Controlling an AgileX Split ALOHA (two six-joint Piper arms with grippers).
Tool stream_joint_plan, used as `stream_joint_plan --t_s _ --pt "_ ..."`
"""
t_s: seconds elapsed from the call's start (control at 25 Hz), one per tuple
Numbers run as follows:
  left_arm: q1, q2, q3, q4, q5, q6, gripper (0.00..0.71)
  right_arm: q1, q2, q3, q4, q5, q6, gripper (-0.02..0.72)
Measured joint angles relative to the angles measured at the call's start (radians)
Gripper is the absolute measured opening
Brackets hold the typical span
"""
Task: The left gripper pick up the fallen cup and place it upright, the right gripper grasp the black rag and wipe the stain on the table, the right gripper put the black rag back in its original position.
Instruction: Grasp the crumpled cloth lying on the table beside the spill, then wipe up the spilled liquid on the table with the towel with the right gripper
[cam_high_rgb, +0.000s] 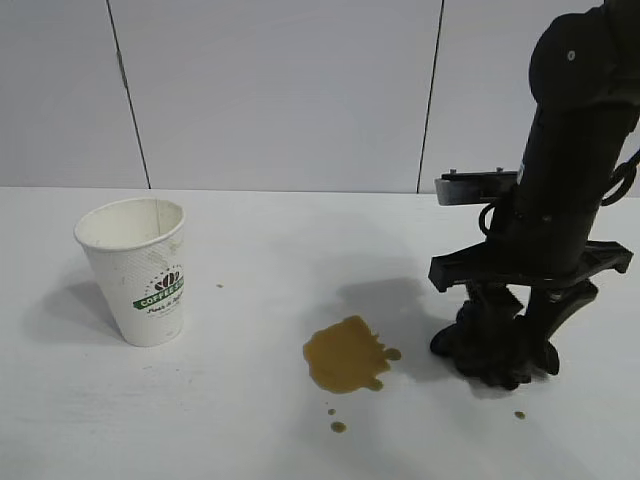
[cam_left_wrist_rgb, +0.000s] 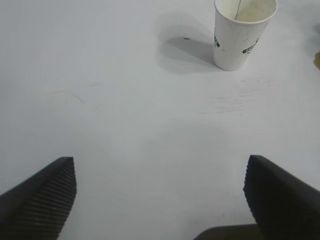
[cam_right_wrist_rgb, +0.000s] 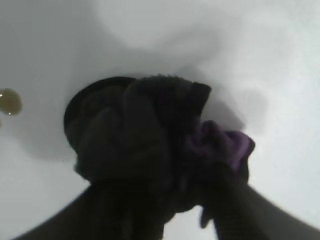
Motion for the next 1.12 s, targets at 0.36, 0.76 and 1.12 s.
stream_joint_plan --t_s 0.36,0.76,1.12 --pt "0.000 0.000 0.000 0.000 0.000 0.000 0.654 0.077 -0.104 -0.063 0.017 0.040 0.007 0.043" --pt "0.000 0.000 0.000 0.000 0.000 0.000 0.654 0.292 -0.149 -0.246 0.049 0.071 0.046 0.043" --pt "0.000 0.000 0.000 0.000 0.000 0.000 0.654 0.405 0.027 -0.248 0.052 0.051 0.089 0.043"
